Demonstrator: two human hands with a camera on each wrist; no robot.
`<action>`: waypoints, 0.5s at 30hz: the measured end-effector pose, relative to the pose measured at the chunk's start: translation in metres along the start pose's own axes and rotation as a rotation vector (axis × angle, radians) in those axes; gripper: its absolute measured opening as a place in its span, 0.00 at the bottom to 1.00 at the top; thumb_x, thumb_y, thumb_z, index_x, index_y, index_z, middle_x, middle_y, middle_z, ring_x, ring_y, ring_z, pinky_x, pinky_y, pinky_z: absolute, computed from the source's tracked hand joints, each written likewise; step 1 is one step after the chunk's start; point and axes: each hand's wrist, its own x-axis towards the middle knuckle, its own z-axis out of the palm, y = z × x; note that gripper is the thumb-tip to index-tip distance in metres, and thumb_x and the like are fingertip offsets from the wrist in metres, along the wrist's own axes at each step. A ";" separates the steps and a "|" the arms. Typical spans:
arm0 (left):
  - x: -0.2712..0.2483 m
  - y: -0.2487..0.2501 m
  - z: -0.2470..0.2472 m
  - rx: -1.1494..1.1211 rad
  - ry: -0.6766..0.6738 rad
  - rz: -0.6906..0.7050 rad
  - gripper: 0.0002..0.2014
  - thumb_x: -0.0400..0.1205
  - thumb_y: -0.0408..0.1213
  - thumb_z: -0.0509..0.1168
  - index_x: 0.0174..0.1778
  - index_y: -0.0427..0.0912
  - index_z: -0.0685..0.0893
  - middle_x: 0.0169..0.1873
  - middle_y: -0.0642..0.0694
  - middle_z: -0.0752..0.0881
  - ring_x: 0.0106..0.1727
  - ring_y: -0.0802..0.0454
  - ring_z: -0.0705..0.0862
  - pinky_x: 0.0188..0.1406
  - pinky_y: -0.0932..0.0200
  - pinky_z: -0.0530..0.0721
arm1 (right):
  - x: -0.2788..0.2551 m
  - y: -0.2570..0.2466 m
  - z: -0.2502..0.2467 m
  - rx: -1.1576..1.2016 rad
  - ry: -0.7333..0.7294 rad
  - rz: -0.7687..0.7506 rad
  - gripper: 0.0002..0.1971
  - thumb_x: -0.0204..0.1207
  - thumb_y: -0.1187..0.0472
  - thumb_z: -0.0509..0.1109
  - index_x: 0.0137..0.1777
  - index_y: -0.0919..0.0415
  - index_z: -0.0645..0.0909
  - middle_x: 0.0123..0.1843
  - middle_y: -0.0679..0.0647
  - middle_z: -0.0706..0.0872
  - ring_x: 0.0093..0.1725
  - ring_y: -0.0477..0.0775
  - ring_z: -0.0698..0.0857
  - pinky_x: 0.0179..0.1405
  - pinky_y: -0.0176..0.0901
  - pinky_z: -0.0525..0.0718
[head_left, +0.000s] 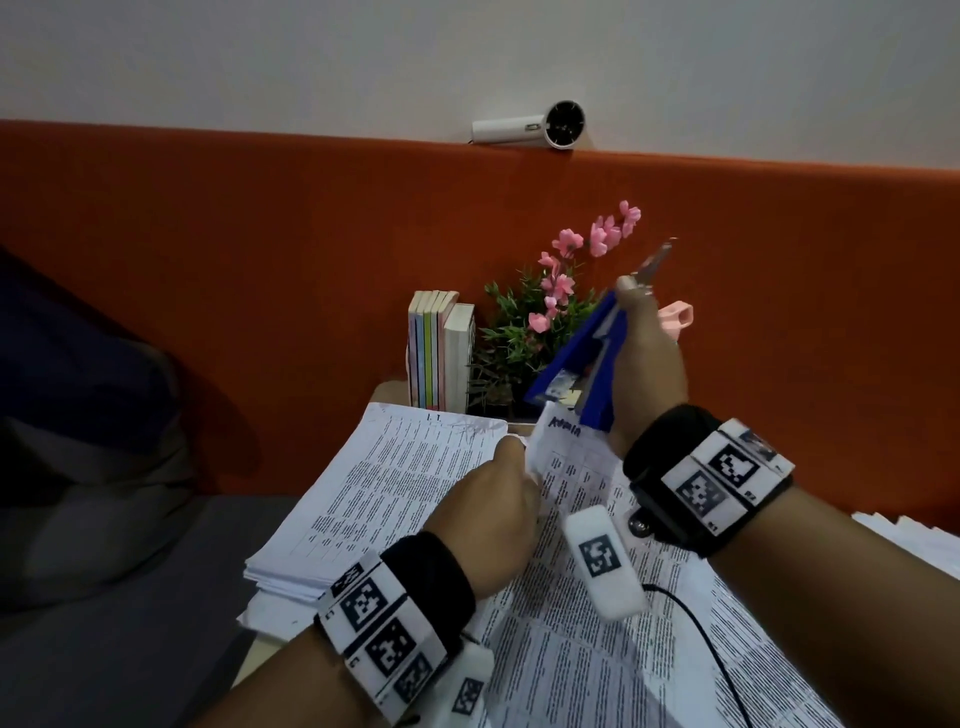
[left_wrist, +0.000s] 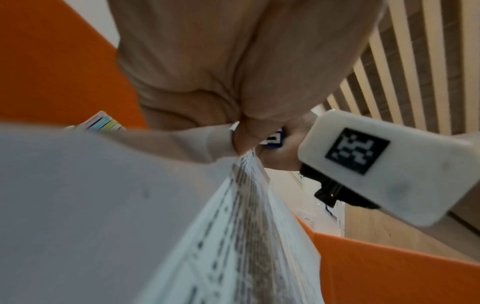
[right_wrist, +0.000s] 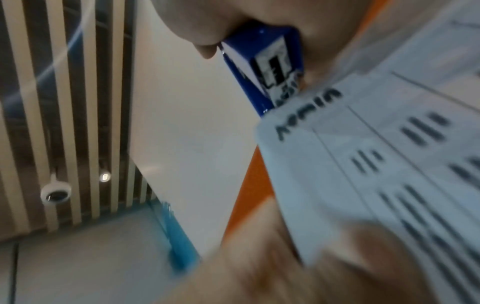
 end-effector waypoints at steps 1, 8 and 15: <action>0.001 -0.003 -0.001 -0.023 -0.007 -0.022 0.07 0.90 0.40 0.52 0.48 0.43 0.67 0.32 0.48 0.74 0.30 0.50 0.71 0.29 0.52 0.64 | 0.004 -0.004 -0.005 0.042 0.057 0.023 0.19 0.81 0.36 0.61 0.54 0.52 0.78 0.44 0.51 0.82 0.46 0.54 0.85 0.49 0.53 0.84; 0.010 -0.025 -0.035 -0.216 -0.089 -0.287 0.05 0.91 0.43 0.54 0.57 0.48 0.73 0.53 0.52 0.77 0.53 0.52 0.78 0.49 0.58 0.71 | 0.031 -0.015 -0.064 -0.015 0.057 0.117 0.21 0.76 0.34 0.67 0.53 0.51 0.79 0.50 0.59 0.83 0.49 0.62 0.86 0.53 0.65 0.88; 0.060 -0.081 -0.103 -0.035 -0.078 -0.477 0.15 0.90 0.38 0.58 0.69 0.39 0.80 0.61 0.43 0.86 0.61 0.43 0.85 0.56 0.55 0.82 | 0.012 0.029 -0.122 -0.469 -0.138 0.421 0.36 0.74 0.35 0.68 0.63 0.70 0.80 0.44 0.66 0.86 0.42 0.65 0.84 0.46 0.62 0.86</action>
